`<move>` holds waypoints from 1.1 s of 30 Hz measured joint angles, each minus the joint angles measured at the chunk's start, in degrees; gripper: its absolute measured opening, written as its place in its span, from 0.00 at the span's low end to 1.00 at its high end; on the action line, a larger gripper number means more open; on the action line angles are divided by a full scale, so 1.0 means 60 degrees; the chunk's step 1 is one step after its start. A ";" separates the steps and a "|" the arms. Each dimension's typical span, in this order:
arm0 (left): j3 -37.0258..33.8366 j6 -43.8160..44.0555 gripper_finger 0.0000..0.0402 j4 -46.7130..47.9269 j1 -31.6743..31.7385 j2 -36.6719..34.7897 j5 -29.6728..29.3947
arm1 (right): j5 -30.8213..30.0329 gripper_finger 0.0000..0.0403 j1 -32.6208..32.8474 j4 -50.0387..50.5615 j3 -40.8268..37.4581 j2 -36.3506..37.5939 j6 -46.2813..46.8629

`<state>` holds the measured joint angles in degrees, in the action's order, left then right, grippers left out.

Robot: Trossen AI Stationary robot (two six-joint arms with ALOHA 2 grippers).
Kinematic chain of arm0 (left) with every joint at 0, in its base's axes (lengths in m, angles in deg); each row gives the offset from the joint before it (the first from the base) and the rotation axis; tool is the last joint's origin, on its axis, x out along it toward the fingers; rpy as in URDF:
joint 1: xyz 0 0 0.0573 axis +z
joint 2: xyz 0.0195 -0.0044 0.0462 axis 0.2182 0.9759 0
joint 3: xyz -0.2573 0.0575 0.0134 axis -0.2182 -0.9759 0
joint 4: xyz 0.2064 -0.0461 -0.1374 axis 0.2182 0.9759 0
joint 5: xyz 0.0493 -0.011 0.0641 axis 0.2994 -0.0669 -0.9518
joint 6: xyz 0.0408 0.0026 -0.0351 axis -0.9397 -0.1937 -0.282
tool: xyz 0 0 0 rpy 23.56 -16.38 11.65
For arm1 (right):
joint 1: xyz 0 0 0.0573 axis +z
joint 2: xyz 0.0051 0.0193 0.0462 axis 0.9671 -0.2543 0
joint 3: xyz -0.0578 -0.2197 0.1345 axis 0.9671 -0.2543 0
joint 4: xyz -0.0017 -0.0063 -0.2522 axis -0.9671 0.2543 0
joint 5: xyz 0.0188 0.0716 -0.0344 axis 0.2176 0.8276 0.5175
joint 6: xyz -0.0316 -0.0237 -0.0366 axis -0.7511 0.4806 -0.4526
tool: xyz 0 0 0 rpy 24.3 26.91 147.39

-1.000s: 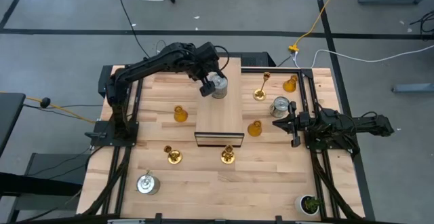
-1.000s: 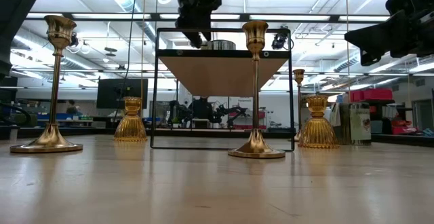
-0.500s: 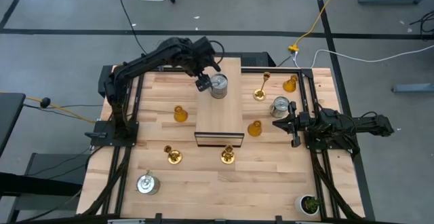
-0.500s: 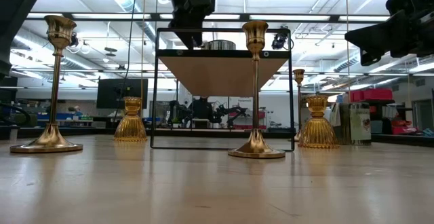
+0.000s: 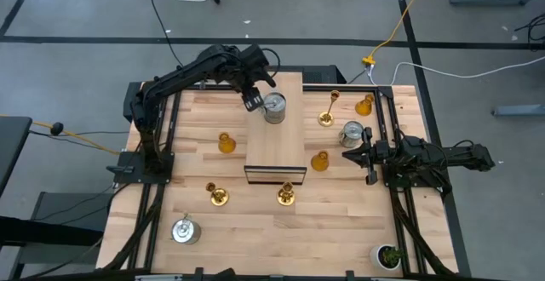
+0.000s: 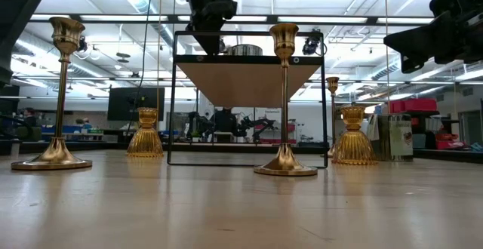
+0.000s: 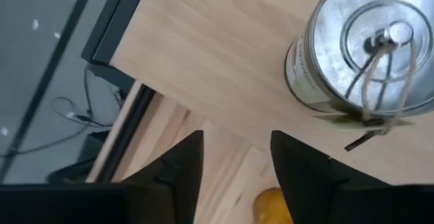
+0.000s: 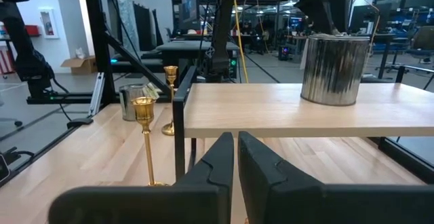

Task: Pick & Place candle stick holders
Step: Put the top left scented candle can on the shelf

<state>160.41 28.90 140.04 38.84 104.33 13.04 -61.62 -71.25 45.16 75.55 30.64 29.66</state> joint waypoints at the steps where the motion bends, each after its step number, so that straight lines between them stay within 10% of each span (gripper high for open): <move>1: 0.0000 -0.0062 0.41 0.0008 0.0000 0.0000 -0.0035 | 0.0000 0.07 0.0001 0.0000 -0.0002 0.0000 0.0002; 17: -0.0015 -0.0126 0.03 0.0755 0.0047 0.0000 -0.0017 | -0.0004 0.07 0.0002 0.0000 0.0000 0.0000 -0.0001; 33: -0.0247 -0.0157 0.01 0.1092 0.0056 0.0000 0.0189 | -0.0007 0.07 0.0002 0.0000 -0.0004 0.0000 0.0002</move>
<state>158.93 27.96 146.59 39.17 104.33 14.18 -61.66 -71.24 45.16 75.53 30.64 29.67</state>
